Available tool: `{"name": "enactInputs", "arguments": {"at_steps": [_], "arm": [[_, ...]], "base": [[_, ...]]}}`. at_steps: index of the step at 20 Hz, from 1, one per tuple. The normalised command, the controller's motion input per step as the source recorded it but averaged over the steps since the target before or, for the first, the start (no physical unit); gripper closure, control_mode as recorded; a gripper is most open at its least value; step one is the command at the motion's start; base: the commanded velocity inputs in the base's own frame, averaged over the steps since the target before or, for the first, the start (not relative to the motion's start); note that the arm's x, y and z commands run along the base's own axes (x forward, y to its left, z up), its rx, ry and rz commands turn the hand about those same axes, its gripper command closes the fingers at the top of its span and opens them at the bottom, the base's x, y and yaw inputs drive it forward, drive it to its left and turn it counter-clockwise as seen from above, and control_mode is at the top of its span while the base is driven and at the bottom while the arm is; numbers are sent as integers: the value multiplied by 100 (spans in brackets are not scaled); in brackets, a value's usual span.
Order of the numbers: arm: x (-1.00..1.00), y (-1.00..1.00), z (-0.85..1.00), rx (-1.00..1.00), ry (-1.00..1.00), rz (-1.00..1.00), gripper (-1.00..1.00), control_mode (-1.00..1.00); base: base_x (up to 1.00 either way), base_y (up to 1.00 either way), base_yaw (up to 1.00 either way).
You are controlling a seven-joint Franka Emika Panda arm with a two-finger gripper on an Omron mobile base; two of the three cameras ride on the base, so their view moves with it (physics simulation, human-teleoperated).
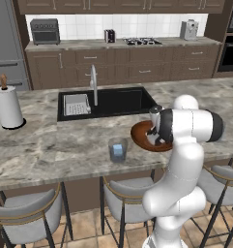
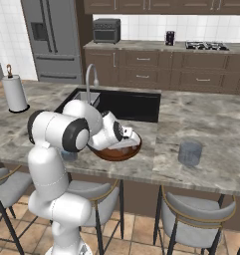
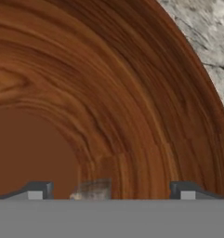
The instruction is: There are four ice cubes in the ice bowl. Place two ice cubes in each glass of water.
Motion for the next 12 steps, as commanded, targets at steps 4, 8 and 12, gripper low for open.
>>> {"name": "enactInputs", "arguments": {"at_steps": [4, 8, 12], "arm": [[-20, 0, -47, -5, 0, 0, -100, -100], [-13, 0, -56, -9, 0, 0, -100, -100], [-12, -7, -69, -13, 0, 0, -100, -100]], "base": [[0, 0, 0], [0, 0, 0], [0, 0, 0]]}}
